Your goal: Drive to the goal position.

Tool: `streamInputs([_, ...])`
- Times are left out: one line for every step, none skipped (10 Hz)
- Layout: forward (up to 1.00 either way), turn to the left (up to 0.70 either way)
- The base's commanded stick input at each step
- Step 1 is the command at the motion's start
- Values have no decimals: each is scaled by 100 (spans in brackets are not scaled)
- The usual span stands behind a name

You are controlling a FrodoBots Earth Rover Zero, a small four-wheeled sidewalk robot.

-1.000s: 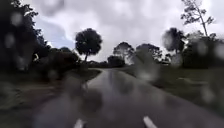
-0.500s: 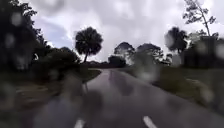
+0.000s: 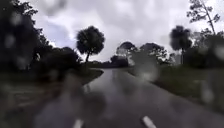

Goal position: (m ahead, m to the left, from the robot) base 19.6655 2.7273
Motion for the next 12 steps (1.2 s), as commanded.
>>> streamInputs([70,0])
streamInputs([70,0])
streamInputs([70,-1])
streamInputs([70,-12])
streamInputs([70,-35])
streamInputs([70,-10])
streamInputs([70,-3])
streamInputs([70,0])
streamInputs([70,0])
streamInputs([70,0])
streamInputs([70,0])
streamInputs([70,0])
